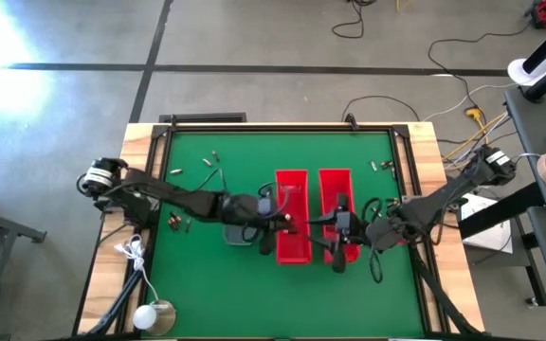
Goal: Sort batteries
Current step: Put the big black battery into the left red bin
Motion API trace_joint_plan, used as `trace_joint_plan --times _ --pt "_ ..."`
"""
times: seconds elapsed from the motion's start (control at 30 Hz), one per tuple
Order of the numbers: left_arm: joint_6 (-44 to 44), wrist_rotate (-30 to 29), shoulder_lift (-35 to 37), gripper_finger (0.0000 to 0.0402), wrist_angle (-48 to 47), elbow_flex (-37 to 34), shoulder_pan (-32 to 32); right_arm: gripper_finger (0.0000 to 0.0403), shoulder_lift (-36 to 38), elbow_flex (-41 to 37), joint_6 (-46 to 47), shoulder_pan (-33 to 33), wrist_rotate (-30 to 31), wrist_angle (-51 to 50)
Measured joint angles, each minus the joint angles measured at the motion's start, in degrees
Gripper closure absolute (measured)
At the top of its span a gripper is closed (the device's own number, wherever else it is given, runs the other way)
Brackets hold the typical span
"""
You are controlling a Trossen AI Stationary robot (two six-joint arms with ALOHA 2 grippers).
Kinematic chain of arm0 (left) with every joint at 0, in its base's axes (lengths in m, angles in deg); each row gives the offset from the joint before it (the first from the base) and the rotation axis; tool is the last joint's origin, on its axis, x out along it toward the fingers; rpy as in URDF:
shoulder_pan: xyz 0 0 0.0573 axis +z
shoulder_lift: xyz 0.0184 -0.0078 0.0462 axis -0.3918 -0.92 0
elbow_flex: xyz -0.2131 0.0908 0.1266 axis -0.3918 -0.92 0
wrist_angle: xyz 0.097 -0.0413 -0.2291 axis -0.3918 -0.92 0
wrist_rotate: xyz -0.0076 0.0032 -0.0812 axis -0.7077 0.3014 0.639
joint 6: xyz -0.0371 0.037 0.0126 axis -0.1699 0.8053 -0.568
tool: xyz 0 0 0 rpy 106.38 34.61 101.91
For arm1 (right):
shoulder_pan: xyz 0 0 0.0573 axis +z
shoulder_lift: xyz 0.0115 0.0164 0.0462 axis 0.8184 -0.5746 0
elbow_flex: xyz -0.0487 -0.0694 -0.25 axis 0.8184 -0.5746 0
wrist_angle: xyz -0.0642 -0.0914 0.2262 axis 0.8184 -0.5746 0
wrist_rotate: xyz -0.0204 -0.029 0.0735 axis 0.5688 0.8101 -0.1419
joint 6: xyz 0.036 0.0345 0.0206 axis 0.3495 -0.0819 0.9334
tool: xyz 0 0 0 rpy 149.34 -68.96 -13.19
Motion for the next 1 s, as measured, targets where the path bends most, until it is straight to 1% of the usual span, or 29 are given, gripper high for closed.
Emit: trace_joint_plan --times 0.13,0.27,0.33,0.47,0.6,0.67,0.77,1.0 --pt "1.28 -0.25 -4.54 0.0371 -18.58 10.79 2.49 0.0207 -0.29 4.06 5.73 0.0 0.0 -11.99" --pt "3.23 -0.23 -10.2 0.0371 -34.55 20.65 3.9 0.0211 -1.35 8.61 12.42 0.1 0.04 -23.94" --pt "3.61 -0.25 -12.46 0.0371 -37.99 24.7 4.35 0.0213 -1.73 10.37 15.82 0.8 0.1 -29.89" --pt "3.64 -0.19 -17.33 0.0371 -42.76 30.69 4.74 0.0211 -1.87 13.46 20.01 2.11 -0.03 -36.99" --pt "3.81 -0.19 -21.72 0.0371 -49.4 36.09 4.93 0.0205 -1.1 14.87 23.63 3.95 -0.01 -41.63" --pt "3.82 -0.18 -23.45 0.0371 -51.96 37.93 5.11 0.0204 -0.32 15.11 25.69 5.07 -0.02 -42.94" --pt "3.87 -0.19 -25.89 0.0371 -52.87 40.4 5.27 0.0204 0.59 14.71 28.67 7.03 -0.02 -45.56" --pt "4.58 -0.14 -31.34 0.0371 -58.25 46.39 5.7 0.0202 1.04 12.64 31.82 10.4 0.03 -45.84"
